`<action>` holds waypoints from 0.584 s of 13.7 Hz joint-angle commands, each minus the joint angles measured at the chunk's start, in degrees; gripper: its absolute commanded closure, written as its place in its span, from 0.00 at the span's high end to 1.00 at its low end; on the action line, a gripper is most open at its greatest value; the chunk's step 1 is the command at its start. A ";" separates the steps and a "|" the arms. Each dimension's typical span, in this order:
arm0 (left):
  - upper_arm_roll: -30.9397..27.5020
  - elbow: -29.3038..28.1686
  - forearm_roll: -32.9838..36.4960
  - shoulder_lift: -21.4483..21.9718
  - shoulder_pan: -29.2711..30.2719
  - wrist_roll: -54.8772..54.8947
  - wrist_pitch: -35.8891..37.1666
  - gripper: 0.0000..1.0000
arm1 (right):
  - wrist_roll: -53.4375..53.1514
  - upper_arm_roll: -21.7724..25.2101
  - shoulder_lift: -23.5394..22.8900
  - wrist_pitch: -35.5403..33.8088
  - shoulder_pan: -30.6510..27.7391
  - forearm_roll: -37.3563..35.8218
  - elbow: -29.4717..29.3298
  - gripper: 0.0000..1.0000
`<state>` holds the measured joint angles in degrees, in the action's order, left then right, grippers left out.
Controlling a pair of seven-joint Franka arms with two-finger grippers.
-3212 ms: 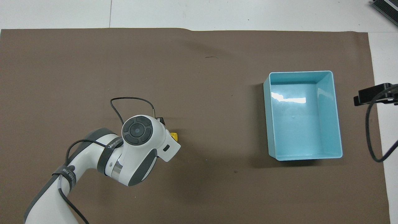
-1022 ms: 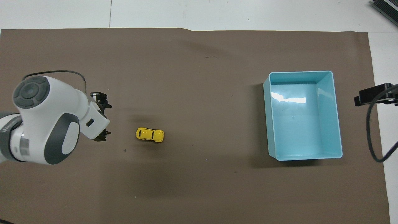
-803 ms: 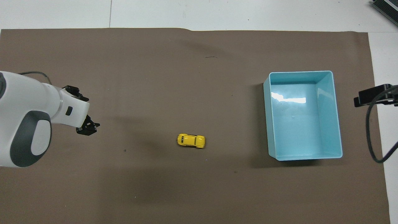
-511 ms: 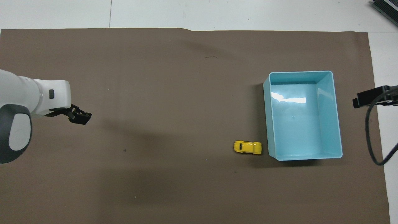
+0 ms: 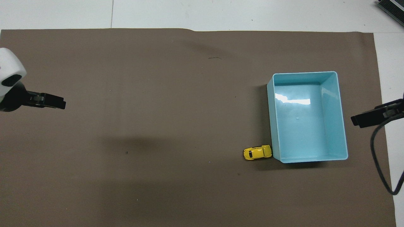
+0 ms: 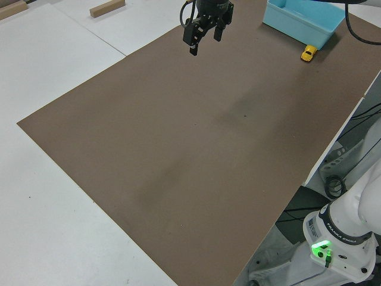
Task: Wind up and store yellow beetle car
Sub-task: 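Release the car and raise the left gripper back toward rest, then move the right gripper over the bin down to the car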
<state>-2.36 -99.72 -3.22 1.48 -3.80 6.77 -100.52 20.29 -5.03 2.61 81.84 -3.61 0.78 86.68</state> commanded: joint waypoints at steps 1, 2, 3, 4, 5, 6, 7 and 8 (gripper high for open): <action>0.60 5.31 2.94 -0.51 1.96 -1.06 6.10 1.00 | 13.59 -0.59 3.36 2.79 2.20 -0.25 6.12 1.00; 0.86 7.59 5.48 -0.86 1.26 -0.88 8.65 1.00 | 16.68 -0.59 3.89 4.02 3.51 -0.43 7.17 1.00; 1.04 8.92 6.38 -1.04 1.08 -0.71 10.50 1.00 | 19.58 -0.59 3.98 4.47 4.40 -0.43 7.62 1.00; 1.13 9.28 6.21 -1.04 0.99 -0.71 11.39 1.00 | 23.35 -0.59 3.89 5.08 5.45 -0.43 7.97 1.00; 1.21 9.63 5.95 -1.04 0.91 -0.62 12.18 1.00 | 28.00 -0.59 3.37 6.13 6.33 -0.43 8.58 1.00; 1.30 9.63 5.51 -0.95 0.90 -0.53 11.84 1.00 | 32.57 -0.59 3.28 8.23 7.56 -0.43 9.98 1.00; 1.30 8.85 4.81 -0.34 0.90 -0.36 11.58 1.00 | 36.79 -0.59 3.37 11.29 9.14 -1.13 12.00 1.00; 1.30 7.63 4.72 0.10 0.90 -1.22 11.49 1.00 | 39.88 -0.59 3.28 12.72 10.37 -1.48 12.89 1.00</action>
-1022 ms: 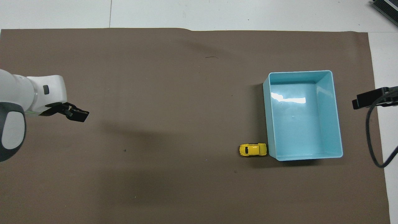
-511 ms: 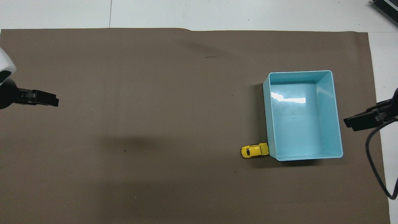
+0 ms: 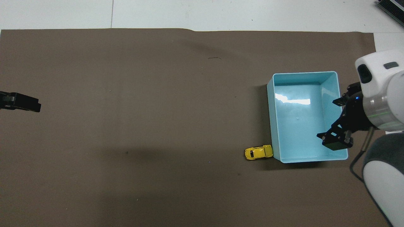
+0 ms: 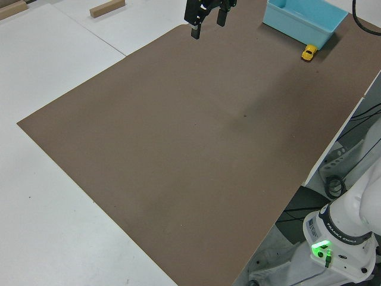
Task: Wind up and store yellow beetle car
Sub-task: 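Move the right gripper over the bin down to the car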
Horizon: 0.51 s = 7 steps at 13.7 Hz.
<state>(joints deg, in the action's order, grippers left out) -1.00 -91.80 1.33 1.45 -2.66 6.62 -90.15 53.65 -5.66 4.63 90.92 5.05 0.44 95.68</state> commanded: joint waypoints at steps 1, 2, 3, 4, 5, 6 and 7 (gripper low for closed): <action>-0.05 -0.57 0.16 0.31 -0.24 -1.09 1.12 1.00 | 7.86 0.03 1.00 4.26 2.59 -1.23 4.42 1.00; -0.05 -0.57 0.08 0.31 -0.24 -1.09 1.21 1.00 | 8.92 0.03 0.56 5.31 3.29 -1.23 5.04 1.00; -0.05 -0.66 0.08 0.31 -0.24 -1.09 1.21 1.00 | 10.32 0.03 0.13 5.84 4.00 -1.15 5.31 1.00; -0.05 -0.66 -0.45 0.40 -0.15 -1.00 1.21 1.00 | 10.86 0.03 -0.49 6.63 4.88 -1.15 5.83 1.00; -0.14 -0.66 -2.28 0.49 0.28 -1.43 1.21 1.00 | 10.86 0.03 -0.49 7.68 6.10 -1.32 7.05 1.00; -0.14 -0.66 -3.17 0.49 0.46 -1.96 1.21 1.00 | 11.56 0.03 -0.49 9.43 6.55 -1.50 9.33 1.00; -0.14 -0.57 -3.18 0.49 0.55 -1.70 1.03 1.00 | 12.96 0.03 -0.41 11.80 6.73 -1.50 11.96 1.00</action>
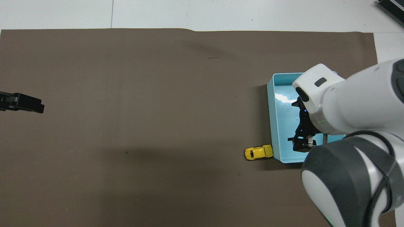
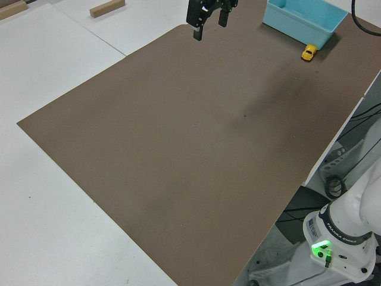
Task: Wind up and store yellow beetle car
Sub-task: 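Move the right gripper over the bin down to the car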
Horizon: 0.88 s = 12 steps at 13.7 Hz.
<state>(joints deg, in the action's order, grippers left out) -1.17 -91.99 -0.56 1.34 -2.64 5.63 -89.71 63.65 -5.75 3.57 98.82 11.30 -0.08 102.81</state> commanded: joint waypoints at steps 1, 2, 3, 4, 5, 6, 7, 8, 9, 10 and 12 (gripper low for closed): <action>0.03 -0.39 -1.29 0.51 0.18 -0.88 0.58 1.00 | 3.49 0.13 0.65 6.28 1.17 -1.15 7.20 1.00; 0.03 -0.39 -1.29 0.59 -0.09 -0.53 0.76 1.00 | 3.50 0.13 0.48 7.95 1.96 -1.15 8.97 1.00; 0.03 -0.39 -1.29 0.51 -0.09 -0.70 0.76 1.00 | 3.58 0.13 0.13 9.97 2.23 -1.15 10.64 1.00; -0.06 0.14 -1.20 0.33 0.08 -0.71 0.93 1.00 | 4.28 0.13 -0.05 11.65 2.32 -1.33 12.39 1.00; -0.15 0.14 -1.20 0.33 0.43 -0.71 1.11 1.00 | 6.03 0.13 -0.57 12.97 2.41 -1.94 13.45 1.00; -0.15 0.14 -1.20 0.33 0.53 -0.71 1.20 1.00 | 6.91 0.13 -0.75 13.15 2.41 -2.99 14.16 1.00; -0.23 0.14 -1.20 0.33 0.61 -0.71 1.20 1.00 | 7.36 0.13 -0.41 13.33 2.41 -3.17 15.39 1.00; -0.24 0.14 -1.20 0.33 0.61 -0.71 1.20 1.00 | 8.58 0.13 -0.40 13.33 2.41 -3.17 15.66 1.00; -0.15 0.14 -1.20 0.33 0.53 -0.71 1.20 1.00 | 8.94 0.13 -0.66 13.77 2.41 -3.17 16.36 1.00; -0.15 0.14 -1.20 0.33 0.53 -0.71 1.20 1.00 | 9.03 0.13 -0.14 16.38 2.41 -3.09 18.45 1.00; -0.15 0.14 -1.20 0.33 0.53 -0.71 1.20 1.00 | 8.68 0.13 0.39 19.21 2.41 -3.09 21.80 1.00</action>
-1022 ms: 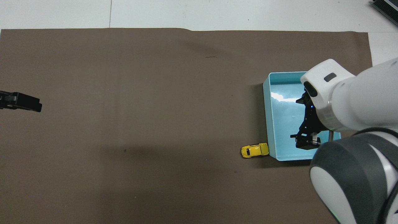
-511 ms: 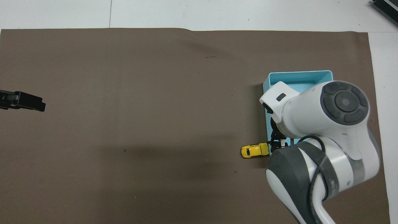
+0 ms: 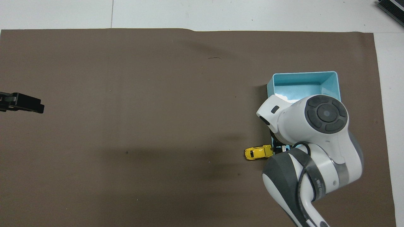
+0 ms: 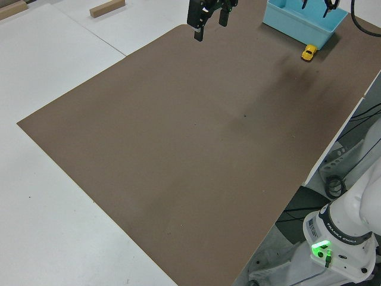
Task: Wind up and store yellow beetle car
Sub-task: 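Grasp the yellow car beside the bin with the right gripper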
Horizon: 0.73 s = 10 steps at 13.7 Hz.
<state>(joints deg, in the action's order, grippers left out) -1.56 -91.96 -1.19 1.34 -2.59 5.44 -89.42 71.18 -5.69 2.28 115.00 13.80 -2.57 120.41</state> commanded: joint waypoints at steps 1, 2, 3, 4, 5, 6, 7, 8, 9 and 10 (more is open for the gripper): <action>0.24 0.11 -0.56 0.33 0.48 -0.52 0.92 1.00 | 0.89 -0.02 1.15 6.43 0.09 -0.59 6.05 1.00; 0.24 0.11 -0.56 0.33 0.48 -0.52 0.92 1.00 | 0.11 0.07 0.97 11.08 1.39 -0.59 9.02 1.00; 0.24 0.11 -0.56 0.33 0.48 -0.52 0.92 1.00 | -1.12 0.07 0.45 14.08 2.10 -0.59 10.79 1.00; 0.24 0.11 -0.56 0.33 0.48 -0.52 0.92 1.00 | -1.31 -0.02 -0.60 14.98 2.20 -0.59 10.90 1.00; 0.24 0.11 -0.56 0.33 0.48 -0.52 0.92 1.00 | -1.31 -0.02 -0.70 15.08 2.28 -0.59 11.07 1.00; 0.24 0.11 -0.56 0.33 0.48 -0.52 0.92 1.00 | -1.22 -0.02 -0.61 15.08 2.29 -0.59 11.34 1.00; 0.24 0.11 -0.56 0.33 0.48 -0.52 0.92 1.00 | -1.31 0.07 -0.96 15.60 2.37 -0.59 12.04 1.00; 0.24 0.11 -0.56 0.33 0.48 -0.52 0.92 1.00 | -1.39 -0.02 -1.83 17.00 2.63 -0.59 12.74 1.00; 0.24 0.11 -0.56 0.33 0.48 -0.52 1.01 1.00 | -1.48 0.07 -1.93 18.75 3.25 -0.59 14.05 1.00; 0.24 0.11 -0.56 0.33 0.48 -0.52 1.01 1.00 | -1.57 -0.02 -1.93 19.99 3.25 -0.59 15.28 1.00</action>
<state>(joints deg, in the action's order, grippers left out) -1.56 -91.96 -1.20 1.34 -2.59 5.44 -89.35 70.71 -5.75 0.33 132.06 16.49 -2.58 133.15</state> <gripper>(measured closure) 0.000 0.000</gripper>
